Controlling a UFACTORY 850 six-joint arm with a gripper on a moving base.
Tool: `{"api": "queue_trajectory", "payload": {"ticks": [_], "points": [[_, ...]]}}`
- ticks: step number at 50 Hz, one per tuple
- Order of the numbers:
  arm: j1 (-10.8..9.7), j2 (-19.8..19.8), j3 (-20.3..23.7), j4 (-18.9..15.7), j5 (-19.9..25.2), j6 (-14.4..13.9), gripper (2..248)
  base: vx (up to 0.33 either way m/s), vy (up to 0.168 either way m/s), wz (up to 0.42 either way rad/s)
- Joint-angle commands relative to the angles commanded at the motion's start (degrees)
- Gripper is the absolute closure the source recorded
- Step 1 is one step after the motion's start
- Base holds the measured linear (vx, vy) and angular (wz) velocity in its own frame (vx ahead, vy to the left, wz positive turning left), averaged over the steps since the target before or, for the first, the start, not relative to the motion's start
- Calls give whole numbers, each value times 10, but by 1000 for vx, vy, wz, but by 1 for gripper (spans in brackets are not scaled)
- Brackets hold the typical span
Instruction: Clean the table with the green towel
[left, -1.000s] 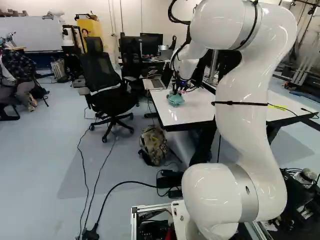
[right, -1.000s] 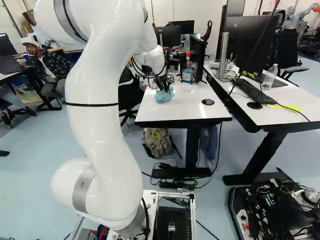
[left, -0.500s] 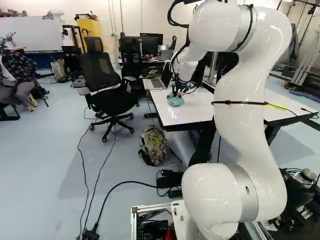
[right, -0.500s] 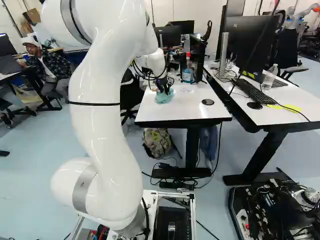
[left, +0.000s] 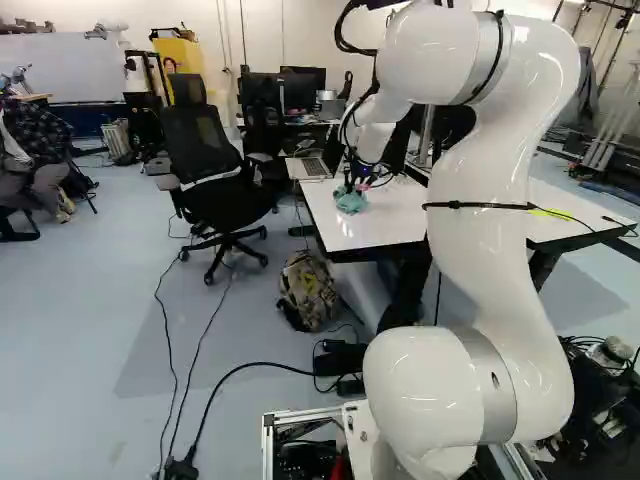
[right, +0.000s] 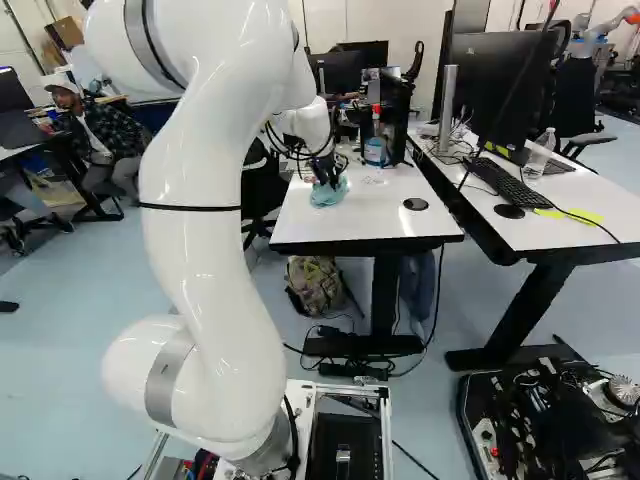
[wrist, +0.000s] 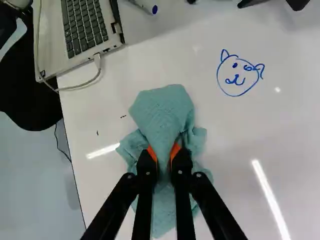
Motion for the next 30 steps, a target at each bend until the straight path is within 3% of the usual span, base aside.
{"api": "queue_trajectory", "payload": {"ticks": [30], "points": [[34, -59, -81, 0, 0, 0, 204, 0, 0, 0]]}}
